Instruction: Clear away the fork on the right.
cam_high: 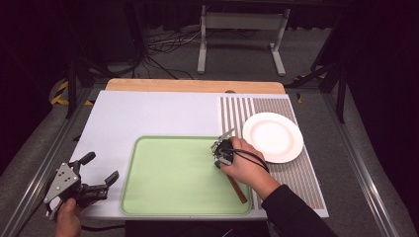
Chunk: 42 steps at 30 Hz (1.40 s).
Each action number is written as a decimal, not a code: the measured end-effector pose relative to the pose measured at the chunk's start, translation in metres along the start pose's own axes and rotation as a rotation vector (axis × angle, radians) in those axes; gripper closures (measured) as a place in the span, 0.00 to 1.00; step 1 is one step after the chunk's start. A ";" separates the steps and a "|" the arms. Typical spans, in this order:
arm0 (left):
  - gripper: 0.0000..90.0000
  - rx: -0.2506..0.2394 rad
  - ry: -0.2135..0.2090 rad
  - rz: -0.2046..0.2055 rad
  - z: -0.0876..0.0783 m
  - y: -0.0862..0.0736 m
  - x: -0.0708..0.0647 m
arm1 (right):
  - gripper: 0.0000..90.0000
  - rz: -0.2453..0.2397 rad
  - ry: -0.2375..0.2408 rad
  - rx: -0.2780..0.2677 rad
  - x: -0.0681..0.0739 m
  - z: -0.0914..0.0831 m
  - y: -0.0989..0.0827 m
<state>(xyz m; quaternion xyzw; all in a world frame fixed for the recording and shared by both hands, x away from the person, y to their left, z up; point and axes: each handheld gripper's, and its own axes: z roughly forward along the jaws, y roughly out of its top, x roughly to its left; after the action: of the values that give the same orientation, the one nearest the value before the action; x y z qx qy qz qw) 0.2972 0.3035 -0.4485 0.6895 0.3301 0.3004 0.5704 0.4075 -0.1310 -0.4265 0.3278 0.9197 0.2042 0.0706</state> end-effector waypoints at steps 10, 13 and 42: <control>0.01 0.000 0.000 0.000 0.000 0.000 0.000 | 1.00 0.034 -0.026 0.002 -0.010 -0.003 -0.004; 0.01 0.003 -0.001 0.001 0.000 0.000 0.000 | 1.00 0.046 -0.035 0.004 -0.013 -0.004 -0.006; 0.01 0.005 -0.001 -0.001 0.001 0.000 0.000 | 1.00 0.108 -0.096 0.035 -0.033 -0.013 -0.018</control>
<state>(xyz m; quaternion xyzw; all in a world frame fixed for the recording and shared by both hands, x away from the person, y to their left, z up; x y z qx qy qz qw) 0.2980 0.3033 -0.4491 0.6908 0.3310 0.2989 0.5691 0.4192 -0.1686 -0.4224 0.3877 0.8996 0.1757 0.0975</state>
